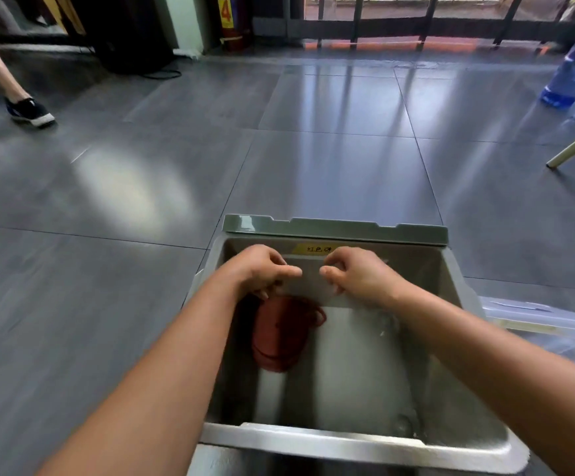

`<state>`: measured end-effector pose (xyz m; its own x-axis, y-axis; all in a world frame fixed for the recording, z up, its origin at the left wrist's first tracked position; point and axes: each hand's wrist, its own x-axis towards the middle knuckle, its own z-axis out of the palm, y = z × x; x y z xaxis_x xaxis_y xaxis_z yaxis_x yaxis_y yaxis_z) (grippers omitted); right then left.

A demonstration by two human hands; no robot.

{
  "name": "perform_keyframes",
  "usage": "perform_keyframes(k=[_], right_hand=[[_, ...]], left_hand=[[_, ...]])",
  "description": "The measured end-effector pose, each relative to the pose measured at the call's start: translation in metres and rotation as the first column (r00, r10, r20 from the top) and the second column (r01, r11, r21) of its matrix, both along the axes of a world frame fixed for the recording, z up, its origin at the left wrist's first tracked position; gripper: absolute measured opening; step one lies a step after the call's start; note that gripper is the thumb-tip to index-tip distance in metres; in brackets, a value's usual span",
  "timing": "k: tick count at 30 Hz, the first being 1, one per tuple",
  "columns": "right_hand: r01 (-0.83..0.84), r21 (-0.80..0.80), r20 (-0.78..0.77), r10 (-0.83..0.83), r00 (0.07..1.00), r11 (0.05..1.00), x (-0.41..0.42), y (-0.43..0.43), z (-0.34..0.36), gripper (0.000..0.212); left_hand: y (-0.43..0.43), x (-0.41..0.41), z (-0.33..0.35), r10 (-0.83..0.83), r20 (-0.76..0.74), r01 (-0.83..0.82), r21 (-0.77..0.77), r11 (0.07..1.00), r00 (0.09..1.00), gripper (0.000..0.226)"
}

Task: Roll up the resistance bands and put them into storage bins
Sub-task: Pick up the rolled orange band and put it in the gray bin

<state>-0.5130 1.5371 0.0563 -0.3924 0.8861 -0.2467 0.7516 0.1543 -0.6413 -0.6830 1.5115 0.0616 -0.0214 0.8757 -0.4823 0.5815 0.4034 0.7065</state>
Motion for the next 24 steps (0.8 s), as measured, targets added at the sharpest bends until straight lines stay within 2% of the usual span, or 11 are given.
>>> perform_keyframes(k=[1,3,5,7,9,11,12,14,17,20,24], right_hand=[[0.021,0.049,-0.061,-0.018,0.998,0.999,0.006,0.001,0.011,0.022],[0.128,0.188,-0.105,-0.109,0.988,0.974,0.022,0.013,0.031,0.028],[0.255,0.321,-0.063,-0.248,0.967,0.912,0.043,0.031,0.041,0.032],[0.344,0.376,0.048,-0.389,0.920,0.860,0.067,0.047,0.040,0.033],[0.408,0.358,0.164,-0.487,0.858,0.840,0.088,0.056,0.028,0.038],[0.484,0.311,0.205,-0.555,0.806,0.818,0.105,0.063,0.017,0.047],[0.530,0.272,0.198,-0.586,0.786,0.803,0.111,0.067,0.012,0.052],[0.629,0.123,0.135,-0.641,0.755,0.767,0.117,0.076,0.004,0.061],[0.712,-0.191,-0.022,-0.729,0.685,0.675,0.117,0.081,-0.006,0.062],[0.691,-0.315,-0.123,-0.750,0.650,0.651,0.113,0.080,-0.010,0.035],[0.685,-0.273,-0.154,-0.734,0.662,0.675,0.112,0.079,0.003,0.022]], left_hand=[[0.000,-0.006,0.011,0.054,0.104,-0.057,0.033,0.998,0.993,0.019],[0.007,-0.023,0.025,0.231,0.175,-0.263,0.186,0.947,0.957,0.020],[0.018,-0.042,0.031,0.391,0.082,-0.388,0.413,0.824,0.917,0.020],[0.026,-0.059,0.025,0.485,-0.118,-0.367,0.507,0.780,0.867,0.020],[0.032,-0.073,0.015,0.477,-0.176,-0.379,0.403,0.833,0.861,0.035],[0.038,-0.078,0.009,0.479,-0.043,-0.453,0.259,0.853,0.877,0.042],[0.042,-0.078,0.006,0.506,0.023,-0.500,0.196,0.844,0.862,0.047],[0.052,-0.075,0.001,0.514,0.050,-0.516,0.138,0.846,0.856,0.058],[0.064,-0.068,-0.009,0.472,0.061,-0.476,0.100,0.874,0.880,0.061],[0.071,-0.063,-0.017,0.432,0.021,-0.431,0.127,0.893,0.901,0.044],[0.071,-0.061,-0.010,0.463,0.091,-0.472,0.145,0.870,0.882,0.014]])
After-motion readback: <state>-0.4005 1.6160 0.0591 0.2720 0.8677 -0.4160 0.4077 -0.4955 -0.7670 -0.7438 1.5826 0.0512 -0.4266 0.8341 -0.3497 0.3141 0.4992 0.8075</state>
